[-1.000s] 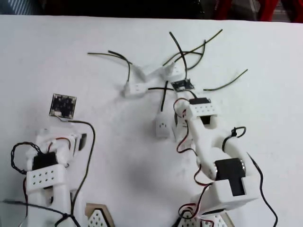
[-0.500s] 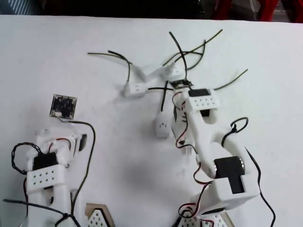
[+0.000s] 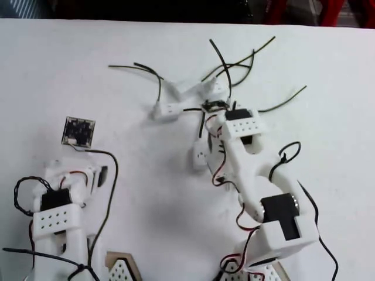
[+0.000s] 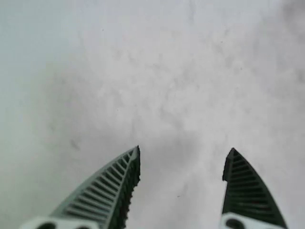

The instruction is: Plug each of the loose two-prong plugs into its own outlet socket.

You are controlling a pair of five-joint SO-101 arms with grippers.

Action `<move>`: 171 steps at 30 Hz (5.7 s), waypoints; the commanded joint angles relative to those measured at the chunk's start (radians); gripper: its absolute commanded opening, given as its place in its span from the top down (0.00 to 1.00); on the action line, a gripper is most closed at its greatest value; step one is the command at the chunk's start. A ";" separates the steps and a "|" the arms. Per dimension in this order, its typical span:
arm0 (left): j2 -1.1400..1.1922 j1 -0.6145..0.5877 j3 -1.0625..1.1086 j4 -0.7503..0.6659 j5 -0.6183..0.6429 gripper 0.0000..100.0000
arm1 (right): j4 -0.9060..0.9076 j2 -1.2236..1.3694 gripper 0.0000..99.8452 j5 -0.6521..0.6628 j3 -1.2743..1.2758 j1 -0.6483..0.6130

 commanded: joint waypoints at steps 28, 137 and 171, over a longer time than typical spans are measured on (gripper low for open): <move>-0.028 -0.002 -0.003 -0.018 -0.009 0.72 | 0.013 -0.194 0.84 -0.009 0.020 -0.018; -0.028 -0.002 -0.002 -0.018 -0.011 0.72 | -0.136 -0.114 0.89 -0.002 0.192 0.015; -0.028 -0.002 0.000 -0.018 -0.011 0.72 | -0.119 -0.104 0.98 0.054 0.219 0.013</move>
